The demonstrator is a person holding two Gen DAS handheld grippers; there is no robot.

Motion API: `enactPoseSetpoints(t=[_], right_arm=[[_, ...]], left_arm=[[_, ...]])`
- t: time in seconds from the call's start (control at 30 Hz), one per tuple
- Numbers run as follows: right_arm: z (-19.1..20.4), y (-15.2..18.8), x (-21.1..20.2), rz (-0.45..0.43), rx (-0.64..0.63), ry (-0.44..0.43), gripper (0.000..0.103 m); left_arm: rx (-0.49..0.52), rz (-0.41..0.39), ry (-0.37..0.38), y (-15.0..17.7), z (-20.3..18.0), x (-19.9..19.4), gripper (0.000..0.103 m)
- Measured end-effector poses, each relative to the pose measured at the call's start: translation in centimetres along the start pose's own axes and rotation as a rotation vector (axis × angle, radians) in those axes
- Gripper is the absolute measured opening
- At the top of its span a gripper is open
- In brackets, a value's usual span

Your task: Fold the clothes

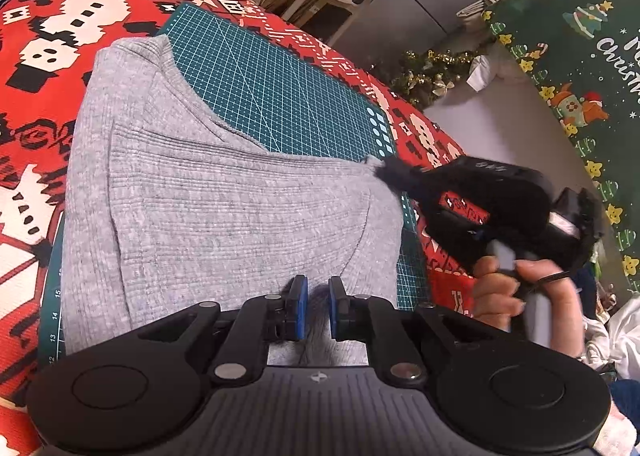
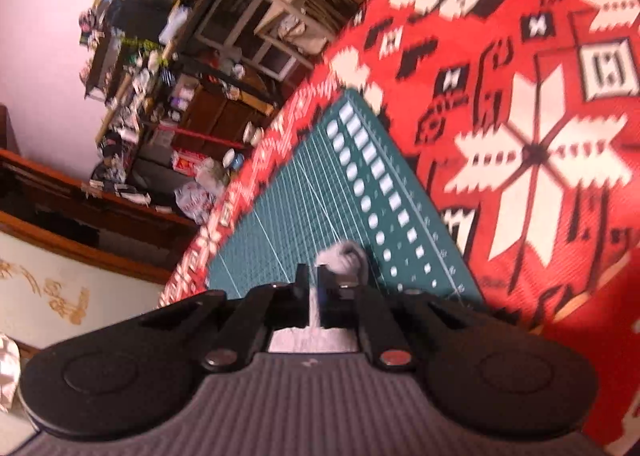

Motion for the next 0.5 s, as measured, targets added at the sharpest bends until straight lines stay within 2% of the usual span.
enactPoseSetpoints(t=[0.1,0.27,0.43,0.5], right_arm=[[0.4,-1.0,-0.6,-0.024,0.01,-0.014,0.009],[-0.3,-0.3,-0.3,0.018,-0.011,0.044,0.009],[-0.5,-0.7,-2.1,-0.087,-0.093,0.061,0.009],[-0.1,-0.7,-3.2,-0.097,-0.07,0.022,0.009]], left_arm=[[0.001,-0.001,-0.002,0.1,0.0,-0.2,0.011],[0.012,-0.003,-0.006,0.0,-0.1,-0.1,0.011],[0.012,-0.003,-0.006,0.1,0.0,-0.1,0.011],[0.009,-0.002,-0.005,0.1,0.0,-0.1,0.011]])
Point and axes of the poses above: each gripper's, at about its wrist camera, not at the fingertips, and x roughly the way its jaws point, z to its left, y to its underside, the point moved 5 cm from there along x, roughly the way its jaws point, and after that the axes turned 3 degrees about -y, right-handed, at the moved point
